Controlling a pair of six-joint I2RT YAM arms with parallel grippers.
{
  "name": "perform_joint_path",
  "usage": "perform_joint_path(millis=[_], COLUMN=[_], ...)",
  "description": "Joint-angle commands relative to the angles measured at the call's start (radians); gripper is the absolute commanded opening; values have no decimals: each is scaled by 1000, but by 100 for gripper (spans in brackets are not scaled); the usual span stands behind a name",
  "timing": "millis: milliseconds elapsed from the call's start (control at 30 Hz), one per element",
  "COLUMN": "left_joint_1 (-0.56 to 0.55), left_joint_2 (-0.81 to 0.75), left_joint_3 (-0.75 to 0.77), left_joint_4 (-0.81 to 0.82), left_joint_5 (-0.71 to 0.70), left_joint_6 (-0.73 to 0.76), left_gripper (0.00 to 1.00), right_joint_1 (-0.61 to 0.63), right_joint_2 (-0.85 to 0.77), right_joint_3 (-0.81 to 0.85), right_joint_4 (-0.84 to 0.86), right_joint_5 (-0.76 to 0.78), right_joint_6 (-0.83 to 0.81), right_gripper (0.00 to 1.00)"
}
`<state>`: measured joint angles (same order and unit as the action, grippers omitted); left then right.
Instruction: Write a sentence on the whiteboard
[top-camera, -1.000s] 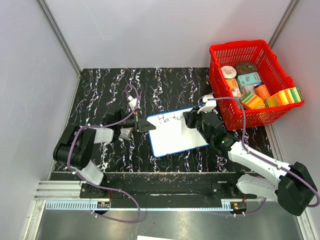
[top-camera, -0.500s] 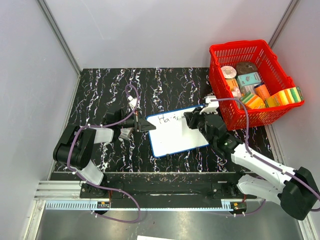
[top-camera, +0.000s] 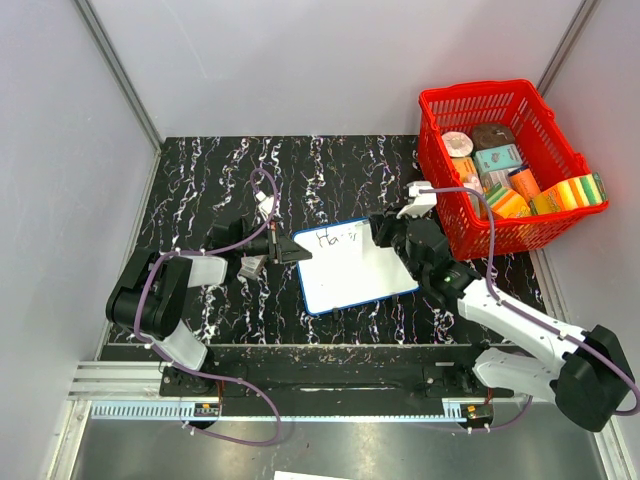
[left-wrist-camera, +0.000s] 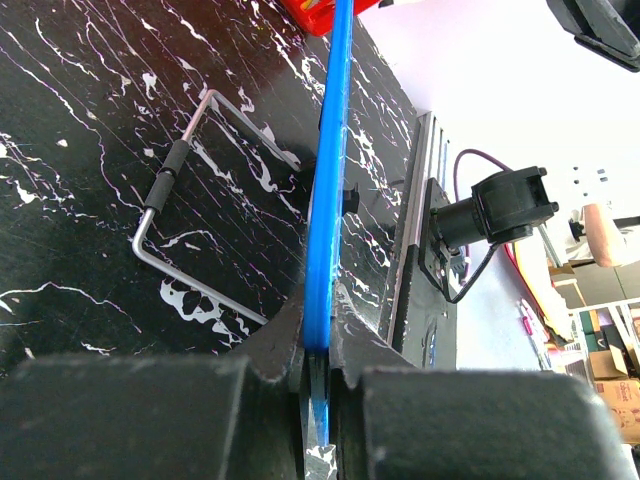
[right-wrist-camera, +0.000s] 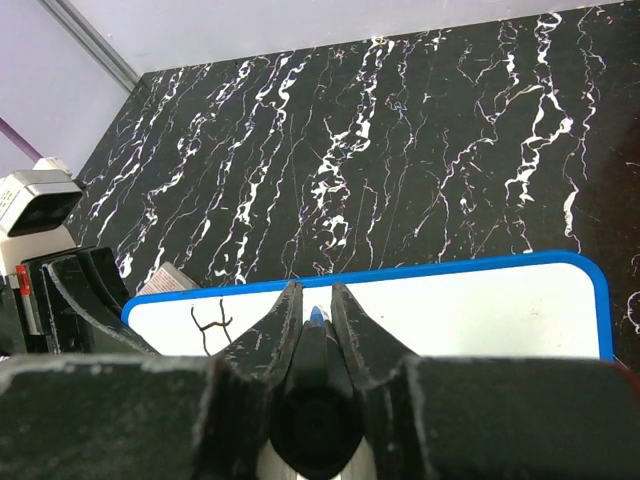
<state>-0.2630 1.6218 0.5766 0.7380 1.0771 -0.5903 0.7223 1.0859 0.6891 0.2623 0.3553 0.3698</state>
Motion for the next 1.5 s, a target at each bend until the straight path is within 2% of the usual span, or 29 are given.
perform_joint_path(millis=[0, 767, 1133, 1467], left_joint_1=[-7, -7, -7, -7], left_joint_2=[-5, -3, -3, -13], left_joint_3=[6, 8, 8, 6], left_joint_4=[-45, -46, -51, -57], left_joint_5=[-75, -78, -80, -89], left_joint_6=[132, 130, 132, 136], left_gripper=[0, 0, 0, 0], right_joint_1=[-9, -12, -11, -12], right_joint_2=[5, 72, -70, -43], right_joint_3=[38, 3, -39, -46], right_joint_4=[40, 43, 52, 37], right_joint_5=[31, 43, 37, 51], right_joint_6=[-17, -8, -15, -22], right_gripper=[0, 0, 0, 0])
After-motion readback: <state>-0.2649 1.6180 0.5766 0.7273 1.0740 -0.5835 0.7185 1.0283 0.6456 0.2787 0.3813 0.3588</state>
